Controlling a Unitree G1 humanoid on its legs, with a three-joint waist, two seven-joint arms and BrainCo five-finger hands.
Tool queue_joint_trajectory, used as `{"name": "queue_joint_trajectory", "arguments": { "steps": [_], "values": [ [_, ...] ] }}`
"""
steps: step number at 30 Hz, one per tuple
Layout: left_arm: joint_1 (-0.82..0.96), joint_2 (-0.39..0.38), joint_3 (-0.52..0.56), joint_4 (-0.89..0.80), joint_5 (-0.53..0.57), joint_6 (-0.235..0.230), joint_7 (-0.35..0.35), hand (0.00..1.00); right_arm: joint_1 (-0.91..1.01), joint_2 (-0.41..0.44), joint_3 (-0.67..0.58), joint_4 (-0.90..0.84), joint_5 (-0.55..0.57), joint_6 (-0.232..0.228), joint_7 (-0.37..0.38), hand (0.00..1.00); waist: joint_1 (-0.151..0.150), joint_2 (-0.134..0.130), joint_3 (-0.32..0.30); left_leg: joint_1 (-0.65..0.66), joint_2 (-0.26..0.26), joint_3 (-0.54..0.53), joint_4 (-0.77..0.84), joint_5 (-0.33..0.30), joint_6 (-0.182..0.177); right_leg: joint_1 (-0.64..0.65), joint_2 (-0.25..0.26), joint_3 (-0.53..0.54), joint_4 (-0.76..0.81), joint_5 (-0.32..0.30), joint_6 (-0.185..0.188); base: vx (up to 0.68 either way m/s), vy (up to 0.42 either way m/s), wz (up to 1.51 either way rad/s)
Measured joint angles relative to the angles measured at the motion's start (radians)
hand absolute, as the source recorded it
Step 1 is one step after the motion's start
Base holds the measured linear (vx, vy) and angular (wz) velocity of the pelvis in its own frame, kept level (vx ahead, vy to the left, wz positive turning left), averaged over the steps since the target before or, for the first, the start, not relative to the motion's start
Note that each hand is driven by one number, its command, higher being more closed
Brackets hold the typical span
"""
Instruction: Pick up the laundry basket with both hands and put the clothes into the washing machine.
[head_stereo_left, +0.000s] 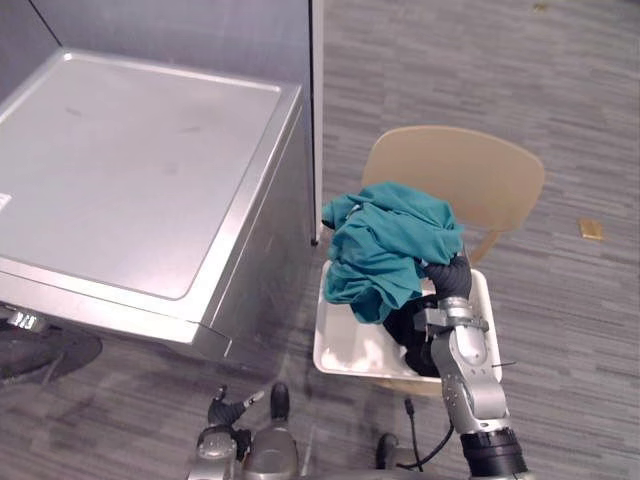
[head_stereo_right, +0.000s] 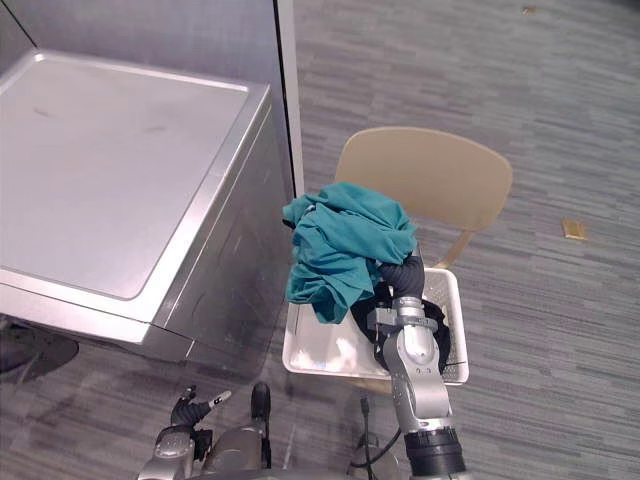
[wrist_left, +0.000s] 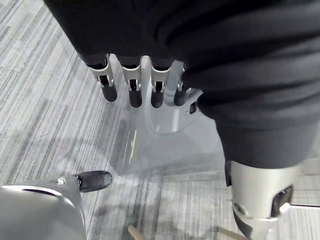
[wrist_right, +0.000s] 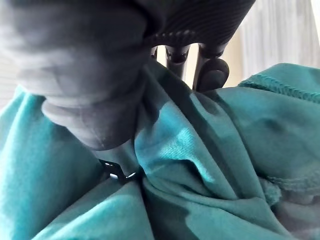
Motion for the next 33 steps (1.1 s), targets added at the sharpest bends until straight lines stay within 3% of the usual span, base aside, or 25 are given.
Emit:
{"name": "queue_joint_trajectory", "arguments": {
  "steps": [3,5,6,8,9,10,11,12,13,14,15,16,18,21,23,24,25,27,30,33],
  "values": [
    [0.012,0.006,0.0,-0.011,-0.007,-0.002,-0.006,0.0,0.012,-0.005,0.017,-0.002,0.003,-0.013,0.028,1.0,-0.004,0.001,0.003,-0.024,-0.008,-0.03,0.002,-0.007,0.0,-0.067,-0.007,0.021,0.102,-0.017,-0.001,-0.18,0.019,-0.16],
    [0.006,0.005,0.0,-0.048,-0.01,-0.003,-0.017,0.0,0.028,-0.025,0.014,-0.009,-0.029,-0.021,0.028,1.0,-0.005,0.01,0.009,-0.084,-0.005,-0.097,0.028,0.011,0.024,-0.098,-0.005,0.026,0.152,-0.021,0.01,-0.16,0.0,0.64],
    [-0.013,0.003,0.001,-0.076,-0.017,-0.007,-0.018,0.0,0.035,-0.029,0.012,-0.034,-0.054,-0.021,0.02,1.0,-0.009,0.024,0.025,-0.129,-0.004,-0.143,0.056,0.016,0.03,-0.15,-0.003,0.073,0.372,-0.103,-0.01,-0.2,-0.041,1.2],
    [-0.019,0.005,0.001,-0.157,-0.023,-0.017,-0.018,0.0,0.038,-0.033,0.016,-0.057,-0.093,-0.026,0.009,1.0,0.0,0.004,0.027,-0.171,-0.036,-0.197,0.111,0.027,0.043,-0.146,0.008,0.143,0.628,-0.155,0.001,-0.1,-0.157,1.44],
    [-0.012,0.003,0.002,-0.187,-0.034,-0.021,-0.017,0.0,0.03,-0.033,0.025,-0.063,-0.109,-0.026,0.009,1.0,0.008,-0.002,0.023,-0.194,-0.045,-0.205,0.139,0.029,0.046,-0.129,0.013,0.165,0.653,-0.158,0.0,-0.13,-0.28,1.27],
    [0.001,-0.012,0.003,-0.24,-0.038,-0.026,-0.014,0.0,0.006,-0.039,0.046,-0.08,-0.137,-0.029,0.006,1.0,0.026,-0.011,0.02,-0.236,-0.054,-0.233,0.189,0.03,0.047,-0.102,0.039,0.199,0.625,-0.214,-0.008,-0.23,-0.293,0.83],
    [0.037,-0.038,0.0,-0.304,-0.045,-0.03,-0.014,0.0,-0.013,-0.04,0.061,-0.095,-0.164,-0.029,0.002,1.0,0.051,0.021,0.018,-0.273,-0.047,-0.245,0.213,0.033,0.053,-0.077,0.072,0.179,0.559,-0.262,-0.038,-0.27,-0.269,0.57],
    [0.056,-0.054,-0.005,-0.339,-0.051,-0.034,-0.014,0.0,-0.017,-0.044,0.063,-0.107,-0.173,-0.029,0.001,1.0,0.065,0.032,0.014,-0.292,-0.034,-0.247,0.222,0.033,0.054,-0.072,0.078,0.163,0.524,-0.288,-0.049,-0.32,-0.227,0.24],
    [0.12,-0.084,-0.027,-0.413,-0.06,-0.046,-0.012,0.0,-0.032,-0.044,0.067,-0.118,-0.191,-0.036,-0.01,1.0,0.077,0.049,0.007,-0.343,-0.017,-0.271,0.22,0.059,0.089,-0.067,0.095,0.112,0.45,-0.357,-0.077,-0.34,-0.219,0.29],
    [0.14,-0.095,-0.055,-0.435,-0.076,-0.045,-0.017,0.0,-0.039,-0.066,0.063,-0.114,-0.194,-0.04,-0.02,1.0,0.067,0.078,0.007,-0.367,-0.012,-0.31,0.2,0.064,0.097,-0.069,0.129,0.088,0.422,-0.369,-0.093,-0.34,-0.225,0.52],
    [0.145,-0.099,-0.078,-0.448,-0.08,-0.043,-0.02,0.0,-0.04,-0.086,0.056,-0.107,-0.199,-0.041,-0.028,1.0,0.06,0.101,0.012,-0.371,0.005,-0.321,0.168,0.052,0.109,-0.07,0.155,0.067,0.407,-0.362,-0.103,-0.33,-0.218,1.16],
    [0.125,-0.097,-0.122,-0.467,-0.082,-0.043,-0.023,0.0,-0.04,-0.121,0.03,-0.071,-0.209,-0.041,-0.036,1.0,0.043,0.112,0.025,-0.375,0.016,-0.29,0.119,-0.094,0.184,-0.066,0.162,-0.001,0.366,-0.323,-0.142,-0.33,-0.17,1.32],
    [0.106,-0.096,-0.146,-0.512,-0.081,-0.045,-0.045,0.0,-0.056,-0.137,-0.012,0.008,-0.233,-0.024,-0.035,1.0,0.026,0.081,0.042,-0.373,-0.012,-0.178,0.2,-0.097,0.14,-0.07,0.114,-0.075,0.331,-0.28,-0.17,-0.36,-0.151,1.29],
    [0.102,-0.067,-0.172,-0.614,-0.076,-0.061,-0.067,0.0,-0.052,-0.148,-0.035,0.009,-0.253,-0.018,-0.033,1.0,0.0,0.072,0.032,-0.309,-0.053,-0.089,0.409,-0.103,0.14,-0.107,0.06,-0.149,0.286,-0.214,-0.179,-0.27,-0.079,0.86],
    [0.079,-0.054,-0.175,-0.68,-0.075,-0.092,-0.072,0.0,-0.052,-0.15,-0.033,0.01,-0.269,-0.018,-0.026,1.0,-0.003,0.082,0.027,-0.218,-0.047,-0.092,0.445,-0.211,0.076,-0.125,0.05,-0.176,0.249,-0.17,-0.179,-0.22,0.042,0.55],
    [0.062,-0.041,-0.186,-0.71,-0.075,-0.109,-0.085,0.0,-0.052,-0.148,-0.027,0.01,-0.27,-0.018,-0.01,1.0,-0.003,0.083,0.026,-0.167,-0.036,-0.09,0.43,-0.242,0.062,-0.123,0.049,-0.189,0.229,-0.15,-0.177,-0.21,0.111,0.34],
    [0.054,-0.033,-0.197,-0.724,-0.075,-0.115,-0.086,0.0,-0.052,-0.147,-0.023,0.009,-0.27,-0.018,-0.002,1.0,-0.002,0.083,0.026,-0.14,-0.035,-0.091,0.406,-0.249,0.056,-0.12,0.048,-0.194,0.222,-0.143,-0.172,-0.16,0.125,0.43],
    [0.025,-0.019,-0.262,-0.776,-0.075,-0.133,-0.093,0.0,-0.049,-0.148,-0.024,0.01,-0.278,-0.018,0.028,1.0,-0.013,0.101,-0.009,-0.058,-0.038,-0.109,0.209,-0.223,0.026,-0.117,0.051,-0.236,0.195,-0.115,-0.144,-0.09,0.137,0.49],
    [-0.03,0.008,-0.32,-0.794,-0.073,-0.146,-0.106,0.0,-0.049,-0.118,-0.005,0.01,-0.28,-0.019,0.052,1.0,-0.014,0.086,-0.05,-0.032,-0.069,-0.134,0.08,-0.136,0.05,-0.111,0.037,-0.26,0.138,-0.067,-0.116,-0.03,0.144,0.34],
    [-0.073,0.024,-0.345,-0.794,-0.044,-0.148,-0.104,0.0,-0.055,-0.101,0.067,0.025,-0.28,-0.018,0.072,1.0,-0.011,0.084,-0.058,-0.001,-0.088,-0.14,0.052,-0.118,0.067,-0.074,0.034,-0.261,0.1,-0.039,-0.097,-0.04,0.108,0.09]
  ]
}}
